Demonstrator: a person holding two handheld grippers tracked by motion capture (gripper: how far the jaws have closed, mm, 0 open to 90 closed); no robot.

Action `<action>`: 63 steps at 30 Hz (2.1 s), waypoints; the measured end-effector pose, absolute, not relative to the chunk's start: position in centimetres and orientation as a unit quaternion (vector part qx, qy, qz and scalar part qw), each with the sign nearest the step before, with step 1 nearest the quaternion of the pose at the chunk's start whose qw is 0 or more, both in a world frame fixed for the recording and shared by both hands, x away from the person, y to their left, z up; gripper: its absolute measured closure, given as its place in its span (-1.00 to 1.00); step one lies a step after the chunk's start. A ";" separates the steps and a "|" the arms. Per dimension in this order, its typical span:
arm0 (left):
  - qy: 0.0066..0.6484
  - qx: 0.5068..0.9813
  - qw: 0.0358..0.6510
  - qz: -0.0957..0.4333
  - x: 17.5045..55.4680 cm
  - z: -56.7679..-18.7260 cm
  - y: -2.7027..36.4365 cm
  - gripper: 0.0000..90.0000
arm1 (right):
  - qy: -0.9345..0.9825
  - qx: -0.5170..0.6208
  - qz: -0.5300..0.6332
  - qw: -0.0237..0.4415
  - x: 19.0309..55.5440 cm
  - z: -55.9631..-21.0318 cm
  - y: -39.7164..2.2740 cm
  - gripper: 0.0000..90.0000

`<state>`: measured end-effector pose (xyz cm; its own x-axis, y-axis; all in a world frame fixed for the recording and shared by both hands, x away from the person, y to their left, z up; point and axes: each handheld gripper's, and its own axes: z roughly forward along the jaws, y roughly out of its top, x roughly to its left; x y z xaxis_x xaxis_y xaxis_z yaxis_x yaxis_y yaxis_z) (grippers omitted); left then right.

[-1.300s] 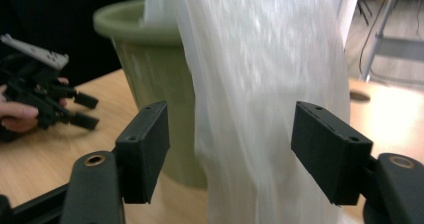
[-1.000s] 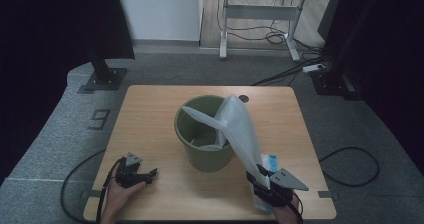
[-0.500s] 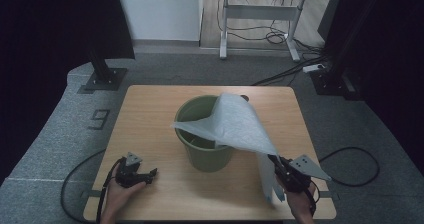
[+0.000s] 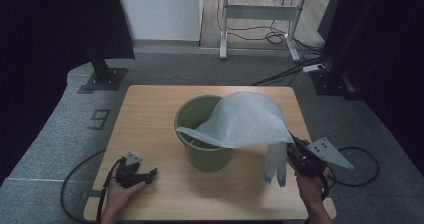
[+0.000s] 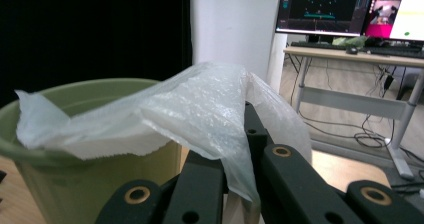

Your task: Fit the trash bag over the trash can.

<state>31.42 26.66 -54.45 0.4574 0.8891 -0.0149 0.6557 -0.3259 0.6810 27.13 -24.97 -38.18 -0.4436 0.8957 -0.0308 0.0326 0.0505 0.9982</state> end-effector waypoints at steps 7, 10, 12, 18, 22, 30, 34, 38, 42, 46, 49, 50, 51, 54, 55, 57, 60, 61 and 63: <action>0.488 0.792 0.316 0.185 31.4 -54.4 26.6 -0.56 | 0.632 0.355 0.585 0.364 28.1 -37.3 -23.1 0.96; 0.487 0.794 0.315 0.182 31.4 -54.4 26.5 -0.55 | 0.642 0.345 0.585 0.355 28.4 -37.2 -22.0 0.96; 0.486 0.796 0.313 0.181 31.4 -54.3 26.4 -0.54 | 0.646 0.342 0.585 0.352 28.5 -37.3 -21.6 0.96; 0.481 0.799 0.309 0.187 31.3 -53.8 26.0 -0.53 | 0.666 0.332 0.579 0.332 29.0 -37.9 -19.9 0.95; 0.474 0.792 0.332 0.195 30.7 -52.3 26.0 -0.49 | 0.677 0.328 0.575 0.321 29.3 -38.7 -19.2 0.94; 0.461 0.763 0.409 0.195 29.4 -48.5 25.2 -0.42 | 0.676 0.335 0.581 0.305 29.6 -39.7 -19.5 0.93; 0.437 0.762 0.432 0.204 28.5 -45.7 24.1 -0.38 | 0.675 0.335 0.582 0.305 29.7 -39.6 -19.8 0.93; 0.405 0.764 0.458 0.208 27.6 -42.8 22.6 -0.30 | 0.672 0.332 0.587 0.307 29.6 -39.1 -20.1 0.93; 0.364 0.780 0.475 0.184 27.1 -41.0 20.8 -0.21 | 0.672 0.327 0.589 0.308 29.3 -38.7 -20.2 0.91; 0.341 0.789 0.478 0.179 27.0 -40.0 19.4 -0.18 | 0.672 0.325 0.589 0.308 29.2 -38.6 -20.1 0.91; 0.330 0.792 0.483 0.176 27.0 -39.1 18.6 -0.13 | 0.674 0.322 0.590 0.306 29.1 -38.5 -20.0 0.90; 0.327 0.792 0.485 0.175 27.0 -38.9 18.4 -0.13 | 0.675 0.322 0.590 0.306 29.1 -38.4 -20.0 0.90; 0.324 0.792 0.487 0.175 27.1 -38.6 18.2 -0.13 | 0.675 0.322 0.590 0.306 29.1 -38.4 -20.0 0.90; 0.319 0.792 0.491 0.174 27.6 -37.9 17.1 -0.13 | 0.676 0.319 0.590 0.306 29.1 -38.2 -19.7 0.89; 0.319 0.792 0.491 0.174 27.6 -37.9 17.1 -0.14 | 0.676 0.319 0.590 0.306 29.1 -38.2 -19.7 0.89; 0.318 0.791 0.494 0.170 28.0 -37.7 16.6 -0.16 | 0.677 0.318 0.589 0.306 29.1 -38.0 -19.5 0.88; 0.316 0.791 0.497 0.166 28.6 -37.5 15.8 -0.25 | 0.682 0.316 0.586 0.303 29.5 -37.5 -19.1 0.88; 0.316 0.791 0.497 0.164 28.7 -37.5 15.5 -0.25 | 0.682 0.316 0.586 0.303 29.5 -37.5 -19.1 0.88; 0.315 0.792 0.495 0.166 28.9 -37.4 14.9 -0.30 | 0.684 0.316 0.585 0.300 29.7 -37.3 -18.9 0.88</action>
